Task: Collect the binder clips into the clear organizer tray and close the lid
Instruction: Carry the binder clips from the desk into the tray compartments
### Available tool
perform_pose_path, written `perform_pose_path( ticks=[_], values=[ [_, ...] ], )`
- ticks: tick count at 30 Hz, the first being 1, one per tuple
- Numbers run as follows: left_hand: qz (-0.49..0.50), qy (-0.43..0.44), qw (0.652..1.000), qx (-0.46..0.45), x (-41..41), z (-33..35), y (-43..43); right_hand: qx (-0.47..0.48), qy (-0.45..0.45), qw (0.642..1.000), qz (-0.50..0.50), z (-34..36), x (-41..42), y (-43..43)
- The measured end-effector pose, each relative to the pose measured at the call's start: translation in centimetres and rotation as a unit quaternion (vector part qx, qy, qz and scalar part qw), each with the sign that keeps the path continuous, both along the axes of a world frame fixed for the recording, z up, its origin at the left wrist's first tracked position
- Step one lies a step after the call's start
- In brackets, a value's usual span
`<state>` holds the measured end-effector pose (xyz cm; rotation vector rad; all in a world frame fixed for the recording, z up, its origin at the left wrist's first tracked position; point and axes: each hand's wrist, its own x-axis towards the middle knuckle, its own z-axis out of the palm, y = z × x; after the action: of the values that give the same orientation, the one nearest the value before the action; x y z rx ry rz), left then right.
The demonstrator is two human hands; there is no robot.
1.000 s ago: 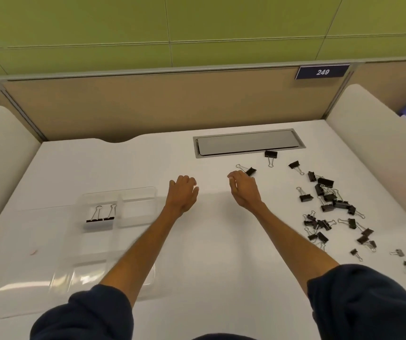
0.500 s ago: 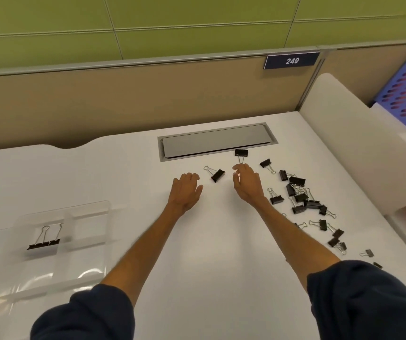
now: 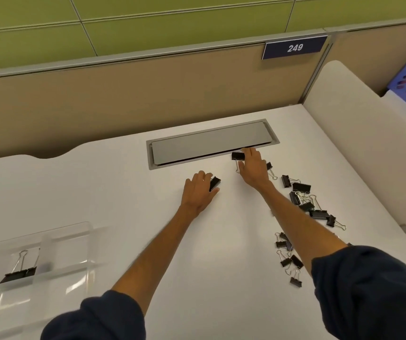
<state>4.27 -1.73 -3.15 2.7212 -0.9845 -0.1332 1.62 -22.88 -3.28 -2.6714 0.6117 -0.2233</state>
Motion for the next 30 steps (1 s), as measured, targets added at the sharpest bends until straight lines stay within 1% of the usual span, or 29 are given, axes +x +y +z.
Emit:
perform_pose_path(
  ticks=[5, 10, 16, 23, 30],
  values=[
    [0.013, 0.023, 1.000, -0.001, 0.7, -0.9, -0.8, -0.009, 0.055, 0.998, 0.016, -0.5, 2.1, -1.1],
    [0.015, 0.025, 1.000, -0.007, 0.9, -1.6, -0.9, -0.025, 0.093, 0.995, 0.024, -1.7, 2.6, -1.3],
    [0.010, 0.026, 0.999, -0.019, 0.8, -1.8, -1.0, -0.009, 0.086, 0.996, 0.012, -1.4, 3.0, -1.1],
    [0.042, 0.027, 0.998, -0.040, 0.2, -2.2, -0.7, 0.019, 0.089, 0.996, 0.022, -0.5, 3.1, -1.7],
    [0.026, -0.015, 0.999, -0.021, 0.2, -1.8, -0.2, 0.029, 0.047, 0.998, 0.008, -0.1, 2.5, -1.1]
  ],
)
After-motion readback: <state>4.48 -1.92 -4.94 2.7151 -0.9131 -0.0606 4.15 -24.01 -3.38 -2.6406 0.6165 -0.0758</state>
